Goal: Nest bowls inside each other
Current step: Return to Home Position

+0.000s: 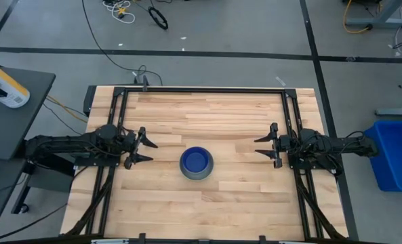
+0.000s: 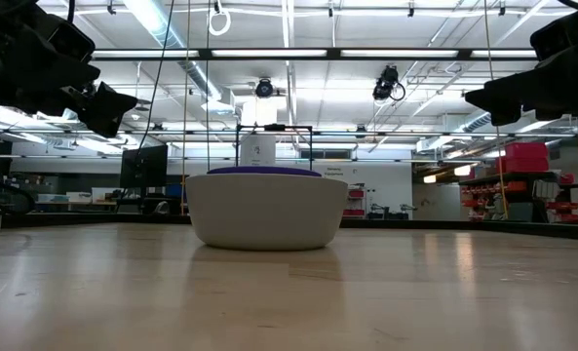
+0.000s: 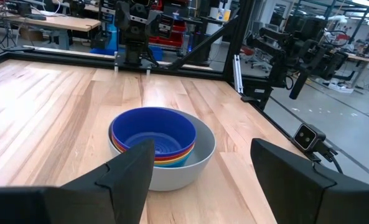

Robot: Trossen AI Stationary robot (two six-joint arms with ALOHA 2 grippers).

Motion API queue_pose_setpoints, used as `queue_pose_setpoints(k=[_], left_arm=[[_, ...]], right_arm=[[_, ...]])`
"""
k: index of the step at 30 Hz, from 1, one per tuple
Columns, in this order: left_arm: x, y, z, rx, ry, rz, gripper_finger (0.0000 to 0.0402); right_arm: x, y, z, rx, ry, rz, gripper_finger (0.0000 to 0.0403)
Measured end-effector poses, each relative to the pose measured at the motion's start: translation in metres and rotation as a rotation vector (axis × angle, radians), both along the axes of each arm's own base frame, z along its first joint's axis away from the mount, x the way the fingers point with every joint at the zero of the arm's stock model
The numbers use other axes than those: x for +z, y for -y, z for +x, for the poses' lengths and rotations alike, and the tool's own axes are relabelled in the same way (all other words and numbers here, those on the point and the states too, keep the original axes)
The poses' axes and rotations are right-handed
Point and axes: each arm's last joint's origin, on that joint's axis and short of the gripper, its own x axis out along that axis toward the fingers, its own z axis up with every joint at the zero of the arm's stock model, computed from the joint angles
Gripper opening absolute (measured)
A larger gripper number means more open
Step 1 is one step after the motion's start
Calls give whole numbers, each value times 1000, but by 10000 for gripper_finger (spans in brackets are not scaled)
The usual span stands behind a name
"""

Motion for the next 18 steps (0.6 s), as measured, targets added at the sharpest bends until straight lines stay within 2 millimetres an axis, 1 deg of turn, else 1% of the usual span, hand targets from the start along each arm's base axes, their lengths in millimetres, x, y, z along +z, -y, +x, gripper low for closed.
queue_pose_setpoints(k=[5, 18], left_arm=[[0, 0, 0, 0, 0, 0, 275], [0, 0, 0, 0, 1, 0, 275]], right_arm=[[0, 0, 0, 0, 0, 0, 184], [0, 0, 0, 0, 0, 0, 207]])
